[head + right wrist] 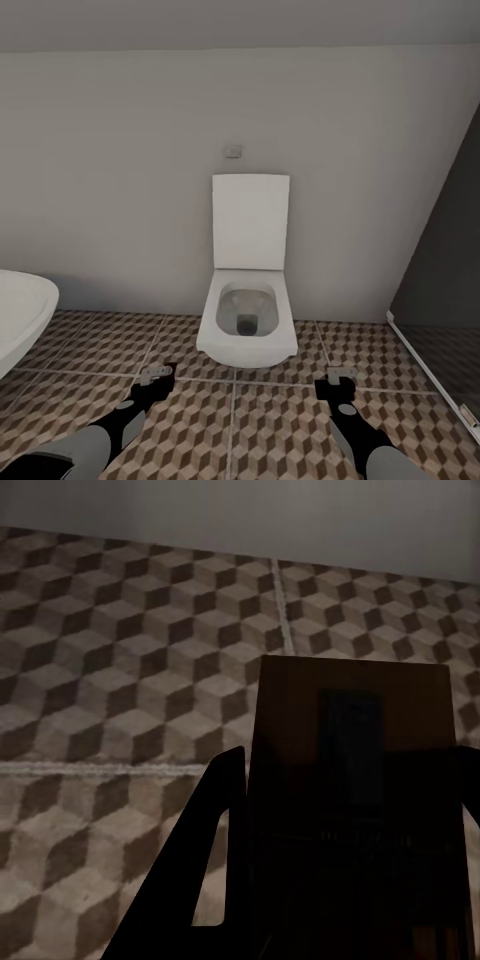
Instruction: Take the four mousetraps from the cabinet in the bathroom and place them on the bathroom floor. Make sure all four end up on the same floor surface, and ensure that at least two of them are either under or directly next to the same bathroom sink.
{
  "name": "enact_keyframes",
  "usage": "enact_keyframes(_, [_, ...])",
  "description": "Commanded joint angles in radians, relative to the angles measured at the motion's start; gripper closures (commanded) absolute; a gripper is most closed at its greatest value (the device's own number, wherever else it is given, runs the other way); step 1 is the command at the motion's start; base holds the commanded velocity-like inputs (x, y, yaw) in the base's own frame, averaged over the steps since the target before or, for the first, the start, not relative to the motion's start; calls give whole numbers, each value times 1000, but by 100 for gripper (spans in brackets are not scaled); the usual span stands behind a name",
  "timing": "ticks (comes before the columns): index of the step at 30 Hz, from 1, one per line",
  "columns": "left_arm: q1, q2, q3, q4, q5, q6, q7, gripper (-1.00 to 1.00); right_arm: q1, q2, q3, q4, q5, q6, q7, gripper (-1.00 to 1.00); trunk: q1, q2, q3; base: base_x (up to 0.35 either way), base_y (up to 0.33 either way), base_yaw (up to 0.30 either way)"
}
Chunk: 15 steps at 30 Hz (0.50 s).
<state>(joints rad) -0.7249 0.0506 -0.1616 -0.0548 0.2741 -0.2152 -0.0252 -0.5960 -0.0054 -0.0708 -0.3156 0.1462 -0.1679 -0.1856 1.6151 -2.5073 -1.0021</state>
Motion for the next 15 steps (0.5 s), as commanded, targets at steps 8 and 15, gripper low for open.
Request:
enact_keyframes(8, [-1, -2, -10, 1, 6, 14, 0, 100, -1, -1, -6, 16, 5, -5, 6, 100, 0, 0, -1, 0, 0, 4])
enact_keyframes(15, [-1, -15, -16, -1, -1, 98, -1, 100, -1, -3, -8, 108, 2, 49, 3, 100, 0, 0, -1, 0, 0, 0])
